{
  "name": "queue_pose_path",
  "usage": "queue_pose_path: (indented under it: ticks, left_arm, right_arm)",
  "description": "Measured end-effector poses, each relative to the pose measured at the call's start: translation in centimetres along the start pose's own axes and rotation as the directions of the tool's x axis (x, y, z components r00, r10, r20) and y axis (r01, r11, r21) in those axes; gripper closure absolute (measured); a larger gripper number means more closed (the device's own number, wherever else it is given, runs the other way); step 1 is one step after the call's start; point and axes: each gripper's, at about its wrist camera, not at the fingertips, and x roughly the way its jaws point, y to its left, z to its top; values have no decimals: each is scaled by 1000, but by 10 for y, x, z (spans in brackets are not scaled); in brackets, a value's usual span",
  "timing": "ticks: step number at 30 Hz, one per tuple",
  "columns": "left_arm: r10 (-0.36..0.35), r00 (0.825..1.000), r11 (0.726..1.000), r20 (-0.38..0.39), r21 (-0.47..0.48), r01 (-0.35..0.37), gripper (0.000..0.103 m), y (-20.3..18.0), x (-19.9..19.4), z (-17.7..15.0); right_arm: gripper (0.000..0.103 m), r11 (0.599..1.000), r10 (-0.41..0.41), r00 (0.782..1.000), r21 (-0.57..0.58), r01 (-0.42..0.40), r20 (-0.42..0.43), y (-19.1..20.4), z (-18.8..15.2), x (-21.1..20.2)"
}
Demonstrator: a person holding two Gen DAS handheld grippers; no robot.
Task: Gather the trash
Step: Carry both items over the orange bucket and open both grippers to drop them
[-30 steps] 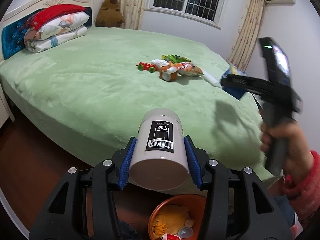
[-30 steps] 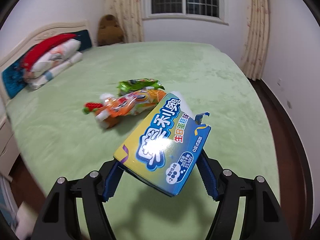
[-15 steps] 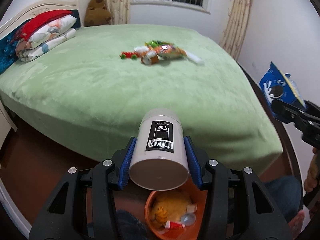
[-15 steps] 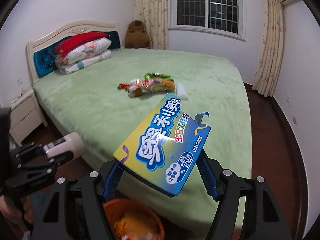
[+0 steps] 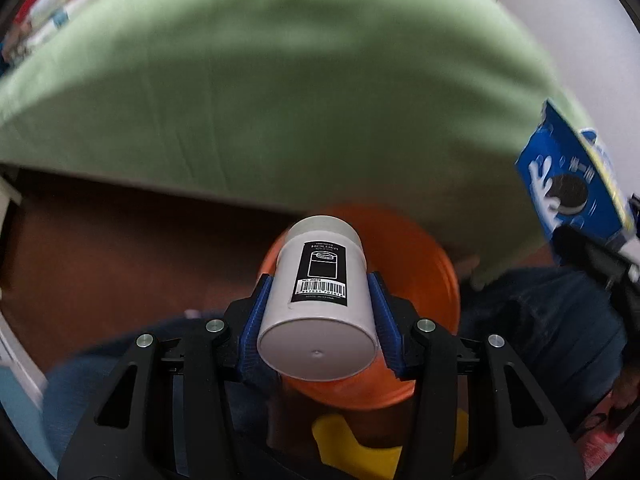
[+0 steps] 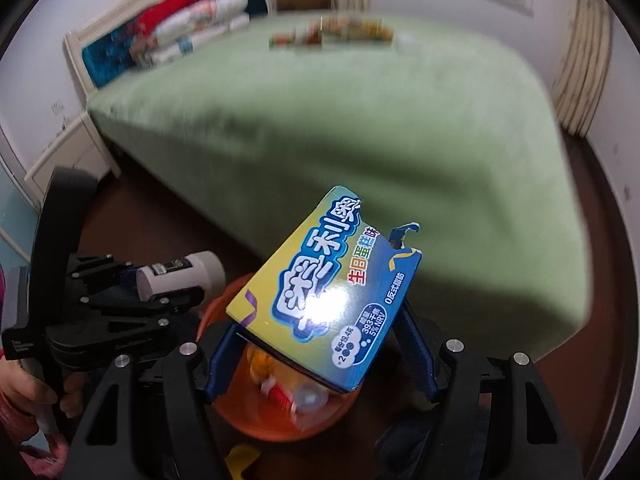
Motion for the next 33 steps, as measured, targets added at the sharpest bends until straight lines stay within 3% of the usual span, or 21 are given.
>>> queue_pose_path:
  ticks: [7,12,17,19,21,22,33]
  left_arm:
    - [0,984,999,-176,-50,-9,56,-1,57,-16]
    - [18,973,998,-231,-60,-32,56,3,80,-19]
    - [14,970,997,-243,-71,-32,55,7,84,-19]
    - [18,971,997,-237,-75,-37,38,7,82,-17]
    - [29,976,996,-216,-73,-46,28,7,80,-15]
    - [30,978,996,-208,-72,-46,27,5,80,-15]
    - [35,978,995,-207,-84,-53,27,6,76,-13]
  right_arm:
    - [35,999,15,981,31,-10,-194,-1,-27,65]
    - [35,999,4,962,50,10,-273,-5,-32,94]
    - [33,998,0,953,52,16,-302,-6,-33,101]
    - [31,998,0,953,53,17,-303,-4,-34,100]
    - [21,998,-4,954,53,21,-298,-5,-31,100]
    - [17,998,-9,955,52,25,-295,-6,-28,102]
    - [16,997,-13,956,70,35,-293,-14,-31,104]
